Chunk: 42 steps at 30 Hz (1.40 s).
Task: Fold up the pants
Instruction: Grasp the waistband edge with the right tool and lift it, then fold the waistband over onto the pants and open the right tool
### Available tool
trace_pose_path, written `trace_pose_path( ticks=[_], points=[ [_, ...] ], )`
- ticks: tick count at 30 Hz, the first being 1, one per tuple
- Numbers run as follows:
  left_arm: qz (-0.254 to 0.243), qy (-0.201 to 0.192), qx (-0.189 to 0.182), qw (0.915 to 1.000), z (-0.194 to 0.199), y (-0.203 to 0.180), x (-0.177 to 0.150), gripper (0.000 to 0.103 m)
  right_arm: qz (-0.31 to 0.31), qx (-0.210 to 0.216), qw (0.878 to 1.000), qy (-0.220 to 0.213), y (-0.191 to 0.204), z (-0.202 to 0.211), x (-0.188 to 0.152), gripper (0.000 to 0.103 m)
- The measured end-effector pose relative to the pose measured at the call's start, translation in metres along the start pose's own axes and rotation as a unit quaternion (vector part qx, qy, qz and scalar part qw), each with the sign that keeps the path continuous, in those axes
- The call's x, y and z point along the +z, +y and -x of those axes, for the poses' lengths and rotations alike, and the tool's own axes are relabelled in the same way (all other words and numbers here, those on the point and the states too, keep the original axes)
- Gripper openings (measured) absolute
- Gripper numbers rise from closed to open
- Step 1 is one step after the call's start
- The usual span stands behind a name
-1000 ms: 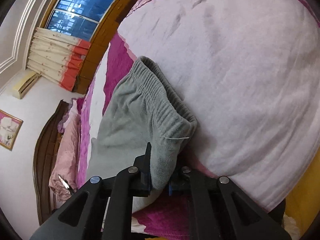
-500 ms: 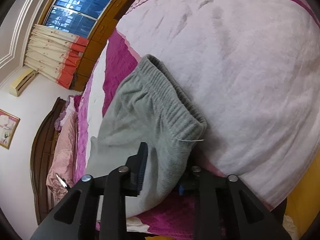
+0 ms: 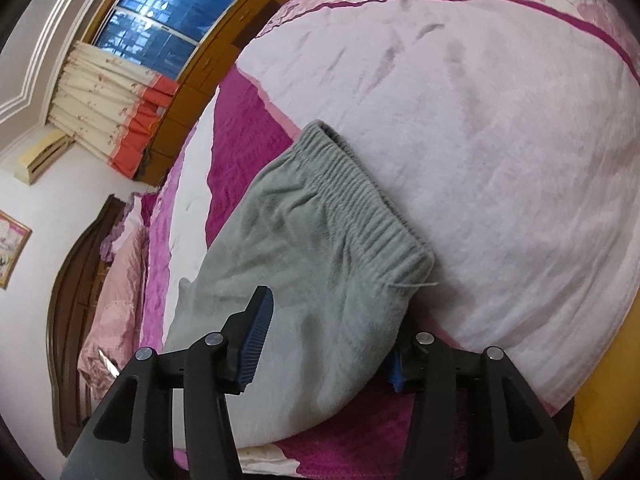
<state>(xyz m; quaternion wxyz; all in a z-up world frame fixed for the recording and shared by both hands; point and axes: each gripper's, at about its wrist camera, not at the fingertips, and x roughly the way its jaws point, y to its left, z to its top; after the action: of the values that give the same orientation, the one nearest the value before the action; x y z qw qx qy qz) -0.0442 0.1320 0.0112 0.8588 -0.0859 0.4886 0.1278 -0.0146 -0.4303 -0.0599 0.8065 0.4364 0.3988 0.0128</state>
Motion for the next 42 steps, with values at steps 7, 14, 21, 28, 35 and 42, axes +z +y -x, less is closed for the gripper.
trace_pose_path(
  ticks=[7,14,21,28,35,42],
  points=[
    [0.007,-0.003,-0.001,1.0000,0.001,0.005,0.000,0.054,0.033,-0.023,0.998,-0.045,0.012,0.018,0.004,0.022],
    [0.009,-0.007,-0.004,0.9999,0.005,0.007,0.000,0.054,0.104,-0.032,0.993,-0.037,0.045,0.032,0.016,0.008],
    [0.012,-0.016,-0.008,0.9998,0.011,0.009,0.001,0.054,0.230,-0.026,0.972,-0.035,0.113,0.044,0.009,0.006],
    [0.011,-0.024,-0.018,0.9995,0.021,0.010,0.002,0.054,0.338,0.011,0.941,-0.022,0.191,0.045,-0.022,0.006],
    [0.010,-0.046,-0.026,0.9986,0.039,0.016,0.004,0.054,0.404,0.063,0.912,0.026,0.256,0.028,-0.072,0.006],
    [0.018,-0.062,-0.027,0.9975,0.056,0.028,0.001,0.054,0.444,0.085,0.889,0.075,0.307,-0.008,-0.121,0.006]
  ],
)
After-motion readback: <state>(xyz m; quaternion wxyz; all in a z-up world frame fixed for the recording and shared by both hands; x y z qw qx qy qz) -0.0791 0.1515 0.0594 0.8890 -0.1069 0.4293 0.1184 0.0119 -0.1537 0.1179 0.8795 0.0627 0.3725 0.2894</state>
